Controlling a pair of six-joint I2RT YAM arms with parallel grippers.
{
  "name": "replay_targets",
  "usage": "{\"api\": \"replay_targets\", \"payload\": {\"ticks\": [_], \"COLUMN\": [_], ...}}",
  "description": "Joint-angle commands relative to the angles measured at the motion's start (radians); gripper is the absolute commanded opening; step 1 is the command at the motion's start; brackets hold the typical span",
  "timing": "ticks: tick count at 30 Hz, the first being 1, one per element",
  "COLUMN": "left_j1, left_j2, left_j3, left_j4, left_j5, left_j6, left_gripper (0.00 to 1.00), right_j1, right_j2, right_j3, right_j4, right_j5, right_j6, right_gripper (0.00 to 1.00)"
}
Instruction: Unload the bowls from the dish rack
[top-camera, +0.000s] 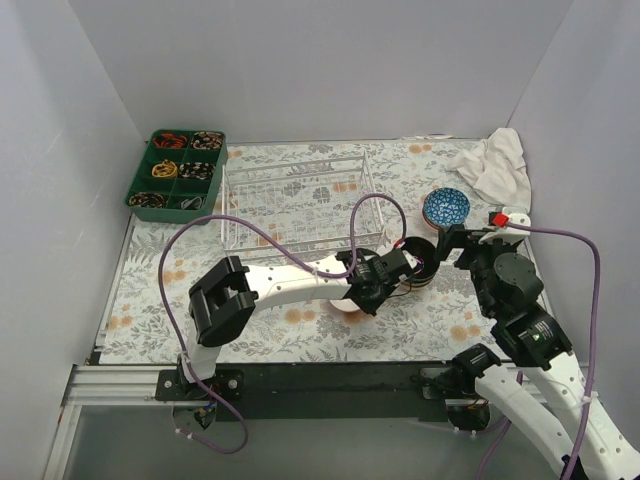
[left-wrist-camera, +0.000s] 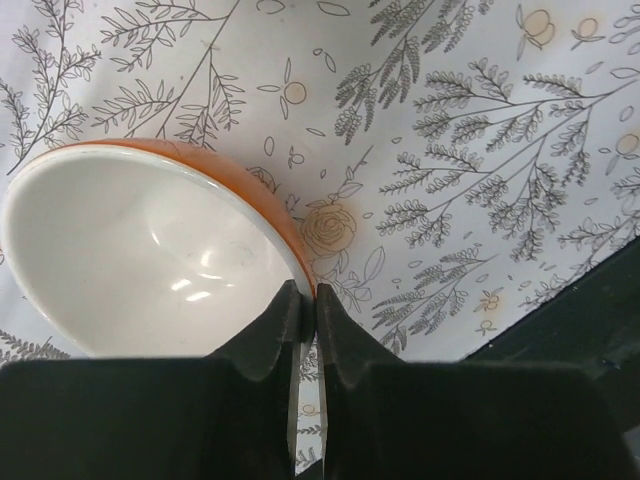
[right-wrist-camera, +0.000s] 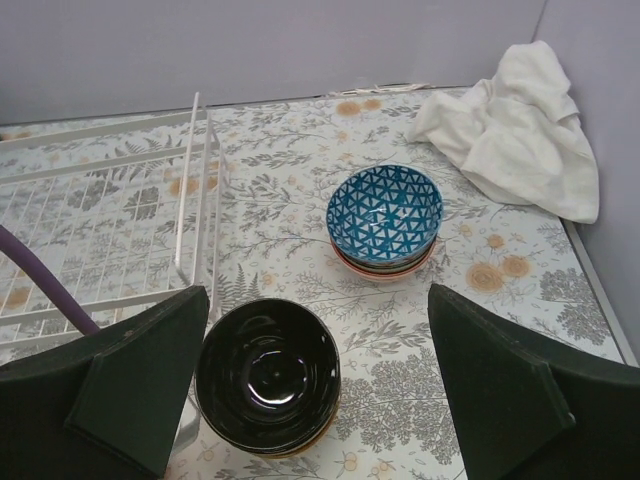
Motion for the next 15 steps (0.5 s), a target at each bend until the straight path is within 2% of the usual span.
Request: {"api": "replay_targets", "payload": {"ticks": [1,3,4,6,8,11,15], "left_j1": [-0.013,-0.020,-0.019,-0.019,-0.019,-0.019,0.001], "left_j2": [0.001,-0.006,-0.011,-0.031,-0.049,-0.062,-0.069], "left_j3": [0.060,0.069,0.072,0.086,0.101,0.153,0.248], "left_j4": [-0.064,-0.058,-0.050,-0.041,-0.033,-0.036,-0.062], "left_j5": [-0.063,-0.066,-0.068,-0.072,-0.079,-0.075,-0.089], "left_j6": [0.004,0.000,-0.005,-0.008,-0.008,0.006,0.020], "left_gripper": [0.14,0.28,0.45,0.56,0.71,0.86,0.97], "right_j1": [0.001,0.001,0.001,0.001,0.001,0.000,0.001], "right_j2": [-0.046,-0.056,-0.062,-0.068,-0.068,-0.069,-0.072], "right_j3": [-0.013,-0.015,-0.016,-0.016,-0.016,-0.015,-0.015], "right_j4": [-0.008,-0.011,-0.011,-0.011,-0.012,-0.012,-0.014], "right_j5": [0.108,0.116,0.116,0.118,0.116,0.116,0.108], "right_j6": [-0.015,-0.015,-0.017,-0.018,-0.024,-0.027,-0.032], "right_gripper": [0.99,0.99,0.99,0.99,0.99,0.99,0.99]}}
